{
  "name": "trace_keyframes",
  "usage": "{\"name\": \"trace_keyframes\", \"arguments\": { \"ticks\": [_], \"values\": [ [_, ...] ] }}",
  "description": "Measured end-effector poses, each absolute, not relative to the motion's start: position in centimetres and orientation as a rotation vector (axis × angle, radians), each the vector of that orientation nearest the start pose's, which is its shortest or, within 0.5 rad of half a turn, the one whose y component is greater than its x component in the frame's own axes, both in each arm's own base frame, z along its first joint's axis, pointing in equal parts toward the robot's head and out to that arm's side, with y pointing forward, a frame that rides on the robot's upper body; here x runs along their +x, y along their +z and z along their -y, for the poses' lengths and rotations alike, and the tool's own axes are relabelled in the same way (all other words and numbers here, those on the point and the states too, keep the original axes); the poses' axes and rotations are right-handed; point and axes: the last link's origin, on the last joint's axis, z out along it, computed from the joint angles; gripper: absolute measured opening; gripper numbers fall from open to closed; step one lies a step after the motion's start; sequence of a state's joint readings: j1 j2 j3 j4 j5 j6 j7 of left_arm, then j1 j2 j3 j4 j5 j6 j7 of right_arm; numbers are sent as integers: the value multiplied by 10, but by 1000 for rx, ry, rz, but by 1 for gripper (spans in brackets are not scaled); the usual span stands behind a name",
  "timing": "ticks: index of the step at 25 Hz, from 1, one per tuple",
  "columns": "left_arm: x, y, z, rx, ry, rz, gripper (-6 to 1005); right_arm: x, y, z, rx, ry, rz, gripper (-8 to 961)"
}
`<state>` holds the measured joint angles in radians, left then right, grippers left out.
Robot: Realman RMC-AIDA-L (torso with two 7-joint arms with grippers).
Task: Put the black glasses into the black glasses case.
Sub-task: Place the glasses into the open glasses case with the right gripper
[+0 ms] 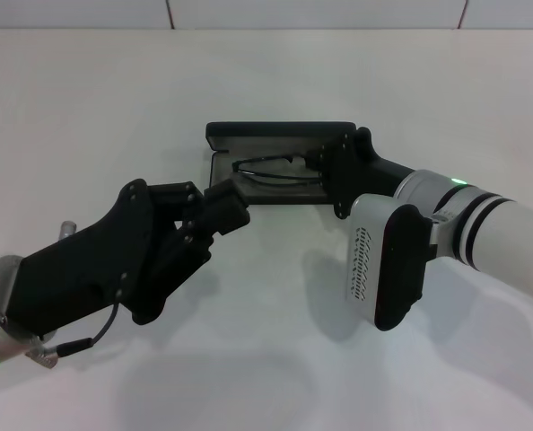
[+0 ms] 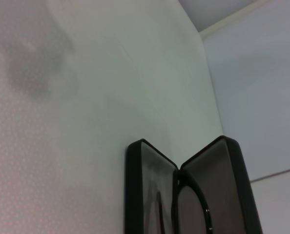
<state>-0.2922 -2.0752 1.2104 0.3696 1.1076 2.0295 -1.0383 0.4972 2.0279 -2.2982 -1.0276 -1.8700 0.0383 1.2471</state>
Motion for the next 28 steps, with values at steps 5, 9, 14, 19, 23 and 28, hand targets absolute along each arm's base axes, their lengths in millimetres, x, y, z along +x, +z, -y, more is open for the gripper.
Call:
{"name": "trace_keyframes", "arguments": {
  "ticks": [5, 9, 14, 19, 23, 28],
  "values": [
    [-239, -2, -217, -2443, -1768, 398, 90, 158, -131, -350, -2222, -162, 820, 50],
    [-240, -3, -216, -2440, -1766, 403, 91, 157, -131, -354, -2217, -176, 838, 51],
    [-240, -4, -217, -2440, -1765, 400, 91, 159, -131, -356, -2214, -185, 841, 53],
    [-239, -4, -217, -2442, -1763, 391, 91, 158, -131, -356, -2212, -183, 843, 61],
    [-239, -3, -218, -2442, -1761, 387, 91, 157, -133, -353, -2214, -183, 861, 81],
    [-239, -3, -218, -2440, -1760, 385, 91, 158, -135, -352, -2217, -185, 870, 113]
  ]
}}
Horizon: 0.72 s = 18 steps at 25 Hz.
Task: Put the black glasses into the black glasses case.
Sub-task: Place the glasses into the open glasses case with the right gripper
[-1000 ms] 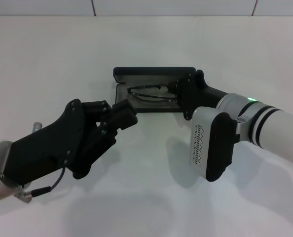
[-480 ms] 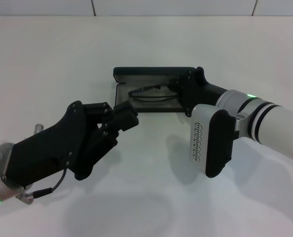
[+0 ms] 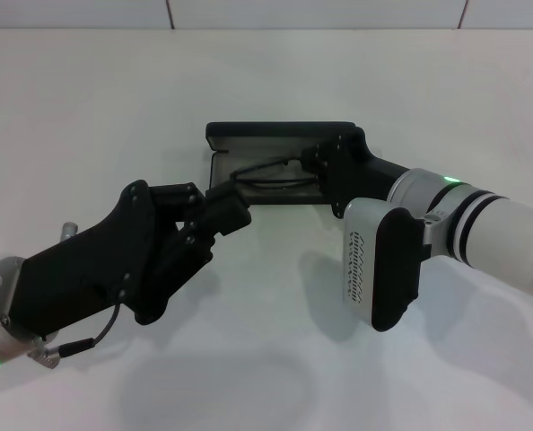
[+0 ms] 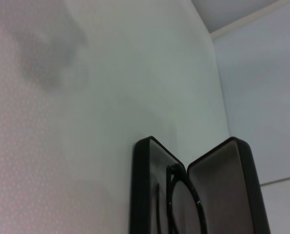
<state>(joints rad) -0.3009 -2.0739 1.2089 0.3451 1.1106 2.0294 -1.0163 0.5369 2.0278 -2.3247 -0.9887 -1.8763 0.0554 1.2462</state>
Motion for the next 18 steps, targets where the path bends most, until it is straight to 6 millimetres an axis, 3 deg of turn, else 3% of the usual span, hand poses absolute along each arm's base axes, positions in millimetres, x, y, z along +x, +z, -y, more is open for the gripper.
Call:
{"name": "trace_keyframes", "arguments": {
  "ticks": [18],
  "values": [
    [-240, -3, -218, -2443, -1757, 388, 92, 156, -135, -331, -2216, -125, 829, 124]
  ]
}}
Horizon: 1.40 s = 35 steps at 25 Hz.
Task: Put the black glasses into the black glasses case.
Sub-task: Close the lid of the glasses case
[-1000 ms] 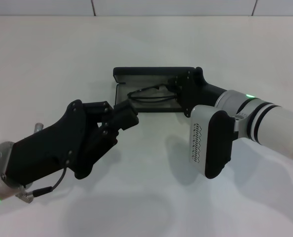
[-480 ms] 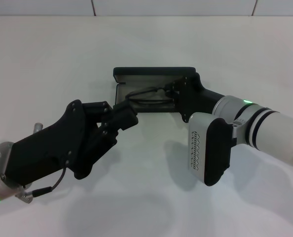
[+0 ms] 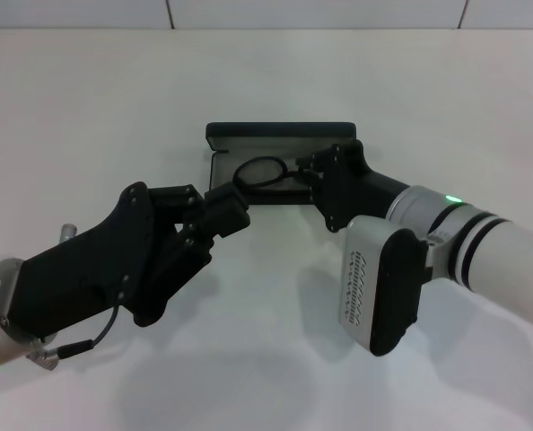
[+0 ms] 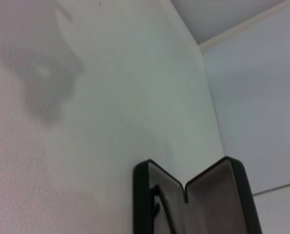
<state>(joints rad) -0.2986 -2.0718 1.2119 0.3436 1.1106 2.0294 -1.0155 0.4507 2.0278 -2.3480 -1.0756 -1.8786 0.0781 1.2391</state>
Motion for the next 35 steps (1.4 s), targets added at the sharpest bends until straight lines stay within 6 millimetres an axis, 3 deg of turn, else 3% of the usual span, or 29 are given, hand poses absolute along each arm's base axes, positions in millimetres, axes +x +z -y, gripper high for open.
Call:
{"name": "trace_keyframes", "arguments": {
  "ticks": [16, 25, 35],
  "values": [
    [-244, 1, -217, -2436, -1742, 393, 93, 175, -121, -303, -2164, -82, 593, 107],
    [-241, 1, -224, -2454, -1748, 392, 93, 204, -109, -315, -2160, -100, 321, 61],
    [-238, 0, -228, -2454, -1755, 383, 93, 211, -111, -330, -2208, -105, 251, 62]
  ]
}}
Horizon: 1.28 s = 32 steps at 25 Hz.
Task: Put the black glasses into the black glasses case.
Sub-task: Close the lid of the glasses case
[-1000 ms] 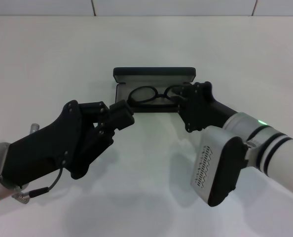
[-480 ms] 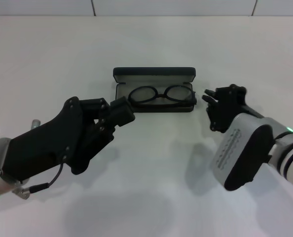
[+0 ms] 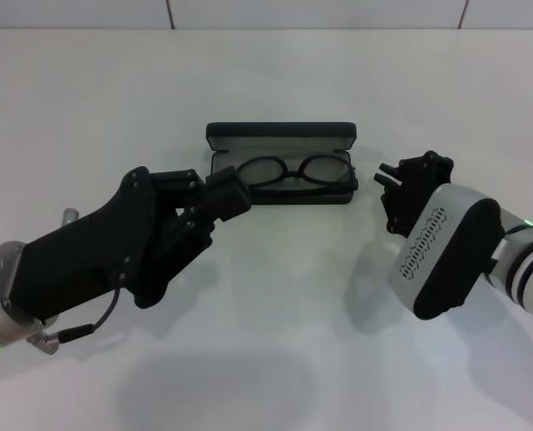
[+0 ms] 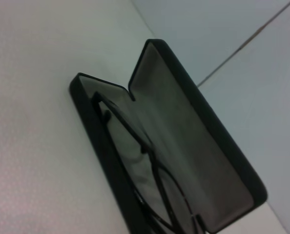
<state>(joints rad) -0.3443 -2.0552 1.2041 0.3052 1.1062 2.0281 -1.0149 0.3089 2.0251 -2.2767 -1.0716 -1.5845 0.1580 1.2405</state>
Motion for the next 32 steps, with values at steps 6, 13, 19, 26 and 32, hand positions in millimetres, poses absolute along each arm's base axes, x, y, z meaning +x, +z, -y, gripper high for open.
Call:
{"name": "trace_keyframes", "arguments": {
  "ticks": [6, 13, 19, 26, 32],
  "values": [
    [-238, 0, -228, -2450, -1757, 383, 94, 205, -115, -331, -2249, -87, 263, 62],
    [-238, 0, -227, -2445, -1755, 378, 94, 198, -120, -338, -2286, -70, 281, 80],
    [-240, -1, -226, -2436, -1752, 387, 94, 196, -123, -344, -2318, -67, 274, 96],
    [-240, -1, -226, -2435, -1752, 384, 94, 192, -124, -346, -2320, -62, 288, 114],
    [-240, 1, -229, -2433, -1742, 385, 95, 188, -118, -342, -2278, -31, 253, 129]
  ]
}}
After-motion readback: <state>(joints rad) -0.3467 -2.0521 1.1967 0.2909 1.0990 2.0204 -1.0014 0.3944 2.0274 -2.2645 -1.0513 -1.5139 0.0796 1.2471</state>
